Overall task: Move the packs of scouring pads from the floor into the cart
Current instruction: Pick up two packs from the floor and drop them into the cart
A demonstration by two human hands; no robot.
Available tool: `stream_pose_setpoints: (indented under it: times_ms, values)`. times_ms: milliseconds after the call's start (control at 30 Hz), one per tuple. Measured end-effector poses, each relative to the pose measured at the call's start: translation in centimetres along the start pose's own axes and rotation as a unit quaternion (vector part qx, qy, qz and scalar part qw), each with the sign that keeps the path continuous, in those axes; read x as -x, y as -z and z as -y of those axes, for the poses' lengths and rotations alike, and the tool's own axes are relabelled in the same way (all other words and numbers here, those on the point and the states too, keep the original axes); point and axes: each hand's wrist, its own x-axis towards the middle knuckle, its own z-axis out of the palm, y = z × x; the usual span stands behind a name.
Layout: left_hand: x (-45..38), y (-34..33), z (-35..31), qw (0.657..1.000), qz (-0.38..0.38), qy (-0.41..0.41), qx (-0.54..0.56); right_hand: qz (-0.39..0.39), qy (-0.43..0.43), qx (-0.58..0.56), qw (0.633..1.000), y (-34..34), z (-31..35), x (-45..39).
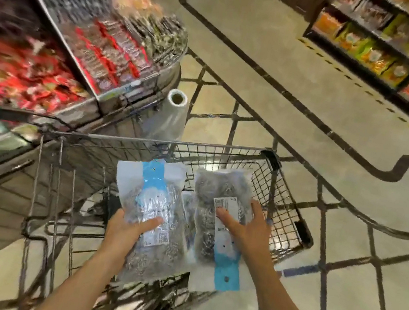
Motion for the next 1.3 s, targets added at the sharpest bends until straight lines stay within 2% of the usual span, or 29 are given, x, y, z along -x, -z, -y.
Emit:
stream_pose_setpoints:
  times_ms: [233,533,800,967,1100,1300]
  values:
    - [-2.9,0.0,1.4,0.998,-0.043,0.04,0.01,0.047,-0.038,0.074,0.995,-3.1,-0.3,-4.5]
    - [-10.5,-2.3,8.4,0.991,-0.069,0.119,-0.01,0.11,-0.065,0.13,0.983,-8.4,-5.7,-12.5]
    - [-16.4,-3.6,16.0,0.985,-0.099,0.136,-0.039,0.109,-0.064,0.091,0.988,-13.3,-14.7,-18.6]
    - [-18.1,-4.1,17.9,0.981,-0.098,0.147,-0.081,0.103,-0.053,0.044,0.992,-14.8,-17.6,-19.5]
    - [-18.2,-4.5,17.7,0.973,-0.115,0.17,-0.108,0.075,-0.042,0.11,0.99,-15.4,-17.2,-19.2]
    - [-17.1,-5.3,16.2,0.934,-0.214,0.187,-0.216,0.069,-0.014,0.233,0.97,-15.7,-15.5,-18.3]
